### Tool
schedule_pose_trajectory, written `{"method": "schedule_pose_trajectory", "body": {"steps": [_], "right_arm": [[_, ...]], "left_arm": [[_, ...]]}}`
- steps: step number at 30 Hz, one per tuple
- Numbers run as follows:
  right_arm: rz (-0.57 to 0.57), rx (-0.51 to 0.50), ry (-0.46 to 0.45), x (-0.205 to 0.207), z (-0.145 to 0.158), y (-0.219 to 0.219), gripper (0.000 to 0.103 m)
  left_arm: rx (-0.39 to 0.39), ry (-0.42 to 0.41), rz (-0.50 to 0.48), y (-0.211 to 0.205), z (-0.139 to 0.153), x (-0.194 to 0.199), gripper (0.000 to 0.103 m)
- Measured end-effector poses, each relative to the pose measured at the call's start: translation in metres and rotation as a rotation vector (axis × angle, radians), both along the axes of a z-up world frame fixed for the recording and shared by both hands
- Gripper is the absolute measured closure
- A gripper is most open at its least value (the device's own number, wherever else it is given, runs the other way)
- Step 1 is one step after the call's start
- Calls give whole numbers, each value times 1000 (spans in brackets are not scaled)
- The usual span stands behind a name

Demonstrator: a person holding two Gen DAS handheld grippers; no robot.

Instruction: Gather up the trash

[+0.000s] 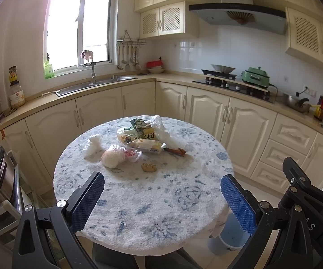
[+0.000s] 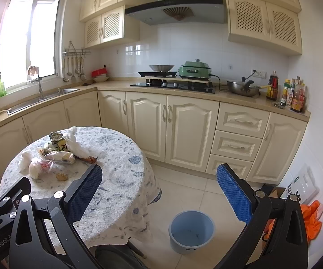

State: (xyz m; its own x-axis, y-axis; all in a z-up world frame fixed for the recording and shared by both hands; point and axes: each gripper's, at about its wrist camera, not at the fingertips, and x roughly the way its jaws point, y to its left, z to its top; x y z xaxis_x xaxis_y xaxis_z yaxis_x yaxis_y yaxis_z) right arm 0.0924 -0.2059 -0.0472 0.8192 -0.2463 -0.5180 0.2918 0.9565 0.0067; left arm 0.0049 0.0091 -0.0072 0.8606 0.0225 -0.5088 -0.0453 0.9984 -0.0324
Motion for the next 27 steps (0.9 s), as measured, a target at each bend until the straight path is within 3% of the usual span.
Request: {"method": "schedule_pose_trajectory", "body": {"steps": [14,27], "right_arm": [[17,4,31,15,-4,4,0],[165,45,193,95,-42,50,0]], "left_arm": [[6,28,14,4,-2,13,1],[-69,195,107,57,-26,84,1]]}}
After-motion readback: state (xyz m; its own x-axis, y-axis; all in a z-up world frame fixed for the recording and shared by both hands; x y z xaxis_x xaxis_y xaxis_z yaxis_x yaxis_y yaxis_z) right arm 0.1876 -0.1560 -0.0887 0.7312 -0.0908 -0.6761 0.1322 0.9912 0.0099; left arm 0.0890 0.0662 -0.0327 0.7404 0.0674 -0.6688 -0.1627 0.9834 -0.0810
